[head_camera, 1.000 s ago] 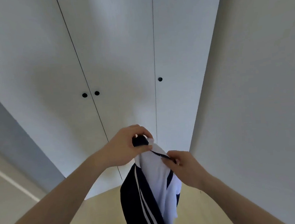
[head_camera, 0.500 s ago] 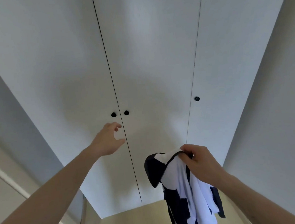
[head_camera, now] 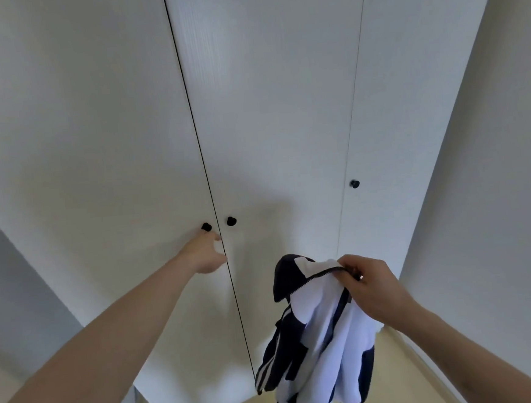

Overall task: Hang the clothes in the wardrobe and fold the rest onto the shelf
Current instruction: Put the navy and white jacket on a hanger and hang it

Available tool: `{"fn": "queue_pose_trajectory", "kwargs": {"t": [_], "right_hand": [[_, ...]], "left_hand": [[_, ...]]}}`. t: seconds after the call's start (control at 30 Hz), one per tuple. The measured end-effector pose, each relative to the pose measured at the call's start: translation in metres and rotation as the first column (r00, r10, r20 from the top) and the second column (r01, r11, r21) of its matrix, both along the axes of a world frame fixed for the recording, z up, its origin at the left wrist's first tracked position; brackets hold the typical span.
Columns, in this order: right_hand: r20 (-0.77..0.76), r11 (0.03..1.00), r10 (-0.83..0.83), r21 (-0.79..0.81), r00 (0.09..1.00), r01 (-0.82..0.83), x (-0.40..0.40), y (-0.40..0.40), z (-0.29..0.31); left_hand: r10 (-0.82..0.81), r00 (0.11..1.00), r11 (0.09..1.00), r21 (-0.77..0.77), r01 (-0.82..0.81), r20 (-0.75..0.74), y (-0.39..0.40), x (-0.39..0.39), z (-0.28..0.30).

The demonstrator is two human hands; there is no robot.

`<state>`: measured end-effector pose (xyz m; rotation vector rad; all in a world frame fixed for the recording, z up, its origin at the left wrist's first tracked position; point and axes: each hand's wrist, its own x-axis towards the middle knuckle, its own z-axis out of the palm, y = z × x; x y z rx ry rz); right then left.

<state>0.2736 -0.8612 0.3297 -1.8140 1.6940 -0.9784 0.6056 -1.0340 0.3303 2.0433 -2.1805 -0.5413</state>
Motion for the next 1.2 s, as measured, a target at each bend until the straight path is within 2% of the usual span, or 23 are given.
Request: {"fn": "queue_pose_trajectory", "kwargs": {"t": [0.07, 0.27, 0.57, 0.7, 0.93, 1.2], "right_hand": [[-0.017, 1.000, -0.002, -0.012, 1.000, 0.002, 0.003, 0.003, 0.001], [-0.040, 0.999, 0.038, -0.016, 0.998, -0.039, 0.009, 0.009, 0.008], [-0.056, 0.993, 0.118, -0.011, 0.991, -0.119, -0.008, 0.031, 0.024], [-0.071, 0.984, 0.176, -0.006, 0.982, -0.177, -0.021, 0.040, 0.024], [-0.132, 0.946, 0.322, 0.018, 0.937, -0.323, -0.035, 0.050, 0.013], [-0.172, 0.885, 0.459, 0.007, 0.871, -0.465, -0.014, 0.043, 0.002]], "left_hand": [[0.019, 1.000, 1.000, 0.001, -0.019, 0.008, 0.001, -0.002, -0.005], [0.156, 0.988, 0.970, -0.188, -0.151, 0.014, 0.006, -0.007, -0.005], [0.264, 0.964, 0.948, -0.177, -0.266, -0.038, 0.022, -0.028, 0.012], [0.254, 0.963, 0.924, -0.270, -0.270, -0.095, 0.069, -0.034, 0.000], [0.302, 0.900, 0.801, -0.428, -0.419, -0.316, 0.191, -0.021, -0.037], [0.536, 0.771, 0.563, -0.535, -0.630, -0.344, 0.304, 0.039, -0.043]]}}
